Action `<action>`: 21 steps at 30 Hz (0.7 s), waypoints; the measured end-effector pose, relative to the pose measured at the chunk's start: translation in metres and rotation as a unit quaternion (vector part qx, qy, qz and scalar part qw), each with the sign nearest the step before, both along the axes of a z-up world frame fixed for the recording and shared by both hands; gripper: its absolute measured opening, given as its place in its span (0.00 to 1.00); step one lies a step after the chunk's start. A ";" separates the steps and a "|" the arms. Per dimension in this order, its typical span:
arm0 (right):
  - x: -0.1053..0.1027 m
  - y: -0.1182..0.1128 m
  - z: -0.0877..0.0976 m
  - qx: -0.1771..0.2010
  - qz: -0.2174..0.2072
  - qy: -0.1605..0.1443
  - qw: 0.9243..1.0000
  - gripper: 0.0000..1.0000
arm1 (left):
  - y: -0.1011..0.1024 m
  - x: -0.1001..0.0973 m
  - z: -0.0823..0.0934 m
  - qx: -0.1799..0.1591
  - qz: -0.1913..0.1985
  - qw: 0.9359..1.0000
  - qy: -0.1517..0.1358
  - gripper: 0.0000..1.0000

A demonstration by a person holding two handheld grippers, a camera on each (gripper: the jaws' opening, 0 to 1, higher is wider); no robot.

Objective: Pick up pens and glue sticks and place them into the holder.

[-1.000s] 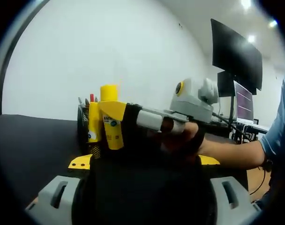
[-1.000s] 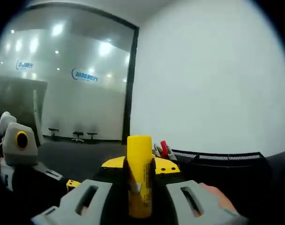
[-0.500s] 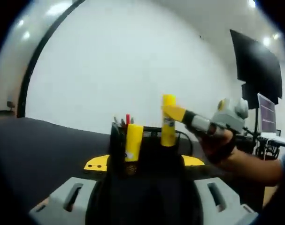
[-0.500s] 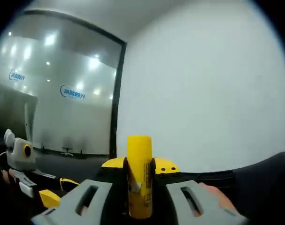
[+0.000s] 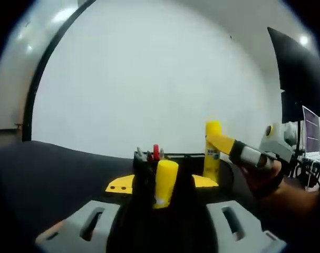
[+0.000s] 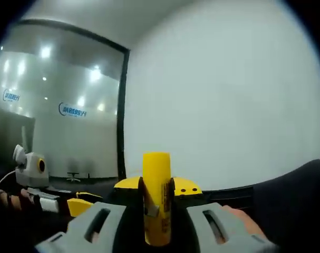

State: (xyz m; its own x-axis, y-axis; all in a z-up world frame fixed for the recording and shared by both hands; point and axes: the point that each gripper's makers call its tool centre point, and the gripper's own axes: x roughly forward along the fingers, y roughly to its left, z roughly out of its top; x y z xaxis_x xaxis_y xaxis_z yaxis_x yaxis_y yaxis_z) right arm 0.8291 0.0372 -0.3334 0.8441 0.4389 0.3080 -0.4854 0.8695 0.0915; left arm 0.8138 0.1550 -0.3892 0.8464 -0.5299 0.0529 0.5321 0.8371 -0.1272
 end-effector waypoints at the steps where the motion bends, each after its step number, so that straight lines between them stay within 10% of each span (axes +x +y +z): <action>1: 0.000 0.000 0.000 0.001 -0.001 0.000 1.000 0.18 | -0.002 0.003 0.000 0.003 -0.003 1.000 0.004 0.35; 21: -0.002 0.004 0.003 0.030 0.015 0.008 0.999 0.18 | -0.022 0.027 -0.001 0.033 0.013 0.999 0.017 0.27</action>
